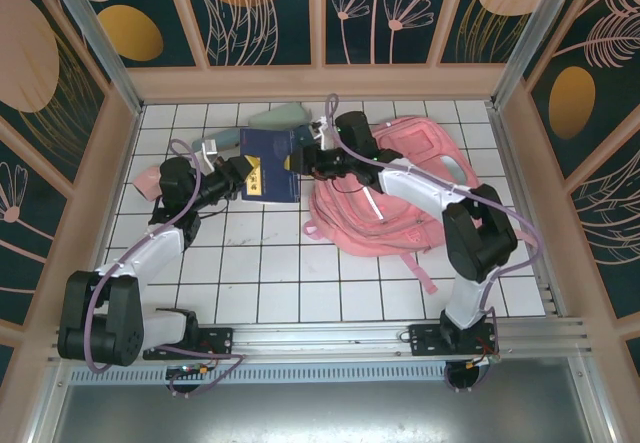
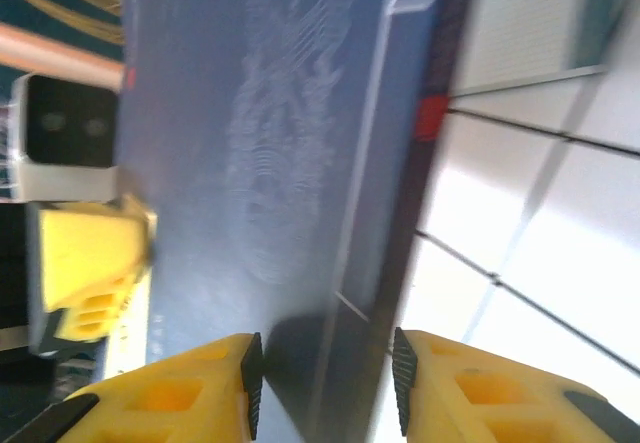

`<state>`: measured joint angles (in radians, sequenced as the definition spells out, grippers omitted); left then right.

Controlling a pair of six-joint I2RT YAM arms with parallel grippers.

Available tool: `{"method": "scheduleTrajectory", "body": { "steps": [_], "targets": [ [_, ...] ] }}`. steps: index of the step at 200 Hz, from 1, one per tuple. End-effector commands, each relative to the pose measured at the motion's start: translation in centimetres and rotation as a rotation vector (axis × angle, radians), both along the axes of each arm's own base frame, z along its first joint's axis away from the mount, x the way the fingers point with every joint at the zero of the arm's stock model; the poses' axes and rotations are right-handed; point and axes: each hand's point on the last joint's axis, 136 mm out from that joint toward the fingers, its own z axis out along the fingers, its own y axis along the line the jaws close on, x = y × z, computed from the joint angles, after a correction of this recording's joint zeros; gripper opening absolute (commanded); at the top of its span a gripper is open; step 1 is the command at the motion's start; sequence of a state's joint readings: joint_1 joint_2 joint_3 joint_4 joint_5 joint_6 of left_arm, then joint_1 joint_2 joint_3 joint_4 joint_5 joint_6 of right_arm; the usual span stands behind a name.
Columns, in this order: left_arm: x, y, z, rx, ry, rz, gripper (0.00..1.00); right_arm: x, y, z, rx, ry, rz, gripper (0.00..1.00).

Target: Pack the student bag

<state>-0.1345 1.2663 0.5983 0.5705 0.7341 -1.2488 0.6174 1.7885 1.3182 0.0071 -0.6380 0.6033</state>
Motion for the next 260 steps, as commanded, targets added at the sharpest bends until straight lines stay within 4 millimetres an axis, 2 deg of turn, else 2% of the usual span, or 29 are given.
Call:
{"method": "scheduleTrajectory", "body": {
  "steps": [1,26,53,110,140,150,160,167,171,174,193,205,260],
  "targets": [
    [0.1,0.4,2.0,0.055,-0.078,0.01,0.0,1.8,-6.7,-3.1,-0.331,-0.098,-0.192,0.42],
    [0.1,0.5,1.8,0.096,-0.077,0.015,0.0,2.2,-10.7,-5.3,-0.569,-0.135,-0.274,0.42],
    [0.1,0.7,1.3,0.119,-0.066,0.02,0.0,1.8,-12.8,-7.3,-0.695,-0.134,-0.286,0.42],
    [-0.2,0.7,1.1,0.12,-0.061,0.017,0.0,-0.1,-13.8,-11.3,-0.842,-0.116,-0.243,0.43],
    [-0.2,0.7,0.8,0.121,-0.054,0.016,0.0,-1.0,-12.7,-12.5,-0.888,-0.144,-0.199,0.42],
    [-0.2,0.7,0.8,0.12,-0.051,0.016,0.0,-1.2,-12.7,-13.0,-0.912,-0.145,-0.191,0.38],
    [-0.3,0.7,0.8,0.12,-0.052,0.016,0.0,-1.2,-12.8,-13.6,-0.933,-0.141,-0.191,0.29],
    [-0.3,0.7,0.8,0.12,-0.053,0.016,0.0,-1.1,-13.0,-13.9,-0.946,-0.135,-0.194,0.18],
    [-0.4,0.7,0.8,0.121,-0.054,0.016,0.0,-1.1,-13.0,-13.9,-0.951,-0.132,-0.198,0.07],
    [-0.4,0.7,0.7,0.122,-0.053,0.017,0.0,-1.1,-13.0,-13.8,-0.953,-0.132,-0.202,0.0],
    [-0.5,0.9,0.5,0.122,-0.05,0.026,0.0,-0.7,-12.4,-12.1,-0.924,-0.164,-0.211,0.0],
    [-0.4,1.0,0.1,0.121,-0.039,0.041,0.0,-0.4,-11.6,-10.3,-0.88,-0.195,-0.224,0.0],
    [-0.2,2.0,-1.3,0.104,-0.006,0.124,0.0,2.2,-9.0,1.3,-0.628,-0.305,-0.296,0.0]
  ]
}}
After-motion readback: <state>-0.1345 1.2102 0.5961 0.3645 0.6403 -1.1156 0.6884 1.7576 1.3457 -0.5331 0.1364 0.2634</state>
